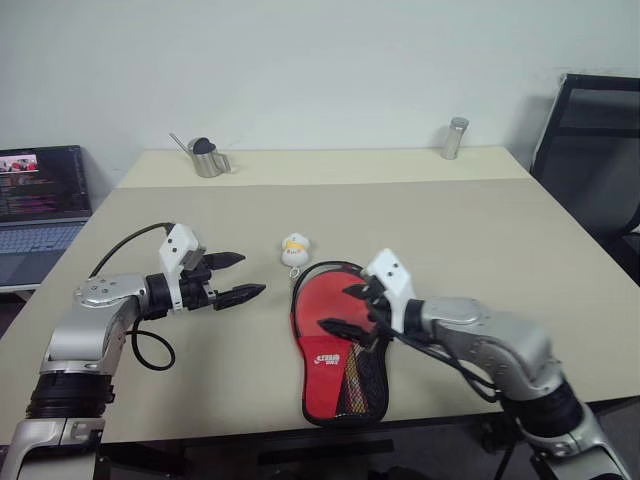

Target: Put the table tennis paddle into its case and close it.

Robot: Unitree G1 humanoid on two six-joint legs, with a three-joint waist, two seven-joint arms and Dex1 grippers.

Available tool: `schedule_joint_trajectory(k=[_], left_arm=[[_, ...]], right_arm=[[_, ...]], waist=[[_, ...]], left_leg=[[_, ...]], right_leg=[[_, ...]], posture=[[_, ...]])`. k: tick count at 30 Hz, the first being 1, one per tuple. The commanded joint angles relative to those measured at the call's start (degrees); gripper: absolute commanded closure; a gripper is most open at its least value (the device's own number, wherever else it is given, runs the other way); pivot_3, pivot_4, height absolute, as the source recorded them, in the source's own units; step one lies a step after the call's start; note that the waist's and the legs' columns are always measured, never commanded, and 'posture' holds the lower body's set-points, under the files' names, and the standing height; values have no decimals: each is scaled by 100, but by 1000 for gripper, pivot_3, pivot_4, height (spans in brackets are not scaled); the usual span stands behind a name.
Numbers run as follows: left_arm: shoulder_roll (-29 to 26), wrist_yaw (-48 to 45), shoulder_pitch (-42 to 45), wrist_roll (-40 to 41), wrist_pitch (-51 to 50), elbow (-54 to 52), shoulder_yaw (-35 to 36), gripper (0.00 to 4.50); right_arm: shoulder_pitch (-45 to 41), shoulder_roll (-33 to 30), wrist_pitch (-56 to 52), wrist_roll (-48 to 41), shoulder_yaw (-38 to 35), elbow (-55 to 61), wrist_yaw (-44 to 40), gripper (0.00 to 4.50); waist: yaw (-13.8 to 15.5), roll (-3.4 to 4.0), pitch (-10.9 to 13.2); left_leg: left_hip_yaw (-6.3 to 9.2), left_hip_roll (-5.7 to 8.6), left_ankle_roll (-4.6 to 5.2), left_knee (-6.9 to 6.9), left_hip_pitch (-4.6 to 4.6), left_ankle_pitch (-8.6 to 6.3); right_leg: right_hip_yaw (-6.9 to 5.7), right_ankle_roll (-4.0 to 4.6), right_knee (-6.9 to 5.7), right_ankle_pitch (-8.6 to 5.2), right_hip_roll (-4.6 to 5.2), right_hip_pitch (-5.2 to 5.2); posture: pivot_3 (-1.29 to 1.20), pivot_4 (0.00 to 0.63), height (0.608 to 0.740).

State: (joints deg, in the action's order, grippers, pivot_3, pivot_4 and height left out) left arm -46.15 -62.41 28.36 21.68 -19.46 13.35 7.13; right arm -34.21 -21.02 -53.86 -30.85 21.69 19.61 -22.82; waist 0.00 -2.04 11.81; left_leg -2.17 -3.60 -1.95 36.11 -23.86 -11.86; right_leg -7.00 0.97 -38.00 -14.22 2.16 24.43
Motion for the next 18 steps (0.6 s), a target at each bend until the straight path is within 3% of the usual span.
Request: schedule_joint_trajectory(k=[1, 5, 11, 18], left_arm=[[16, 242, 163, -183, 253, 132, 93, 0], [99, 352, 244, -279, 348, 274, 67, 0], [331, 615, 753, -560, 546, 910, -61, 0], [809, 724, 1510, -733, 654, 1765, -210, 0]], right_arm=[[-104, 143, 668, 689, 441, -301, -139, 26], [49, 98, 896, 1202, 714, -469, -237, 26], [451, -424, 718, 1502, 563, -153, -501, 26], [336, -80, 571, 1546, 481, -66, -468, 26]], waist=[[1, 0, 0], [8, -2, -2], [56, -9, -6], [49, -12, -7]], left_leg=[[1, 0, 0, 0, 0, 0], [3, -1, -1, 4, 0, 1], [2, 3, -1, 13, 2, 1], [3, 0, -1, 21, 4, 1]], right_leg=[[-1, 0, -1, 0, 0, 0], [-2, 1, -7, 1, 0, 0], [-2, 5, -9, 3, 4, -3], [-3, 7, -17, 4, 0, -5]], posture=[[0, 150, 740], [0, 150, 740], [0, 150, 740], [0, 150, 740]])
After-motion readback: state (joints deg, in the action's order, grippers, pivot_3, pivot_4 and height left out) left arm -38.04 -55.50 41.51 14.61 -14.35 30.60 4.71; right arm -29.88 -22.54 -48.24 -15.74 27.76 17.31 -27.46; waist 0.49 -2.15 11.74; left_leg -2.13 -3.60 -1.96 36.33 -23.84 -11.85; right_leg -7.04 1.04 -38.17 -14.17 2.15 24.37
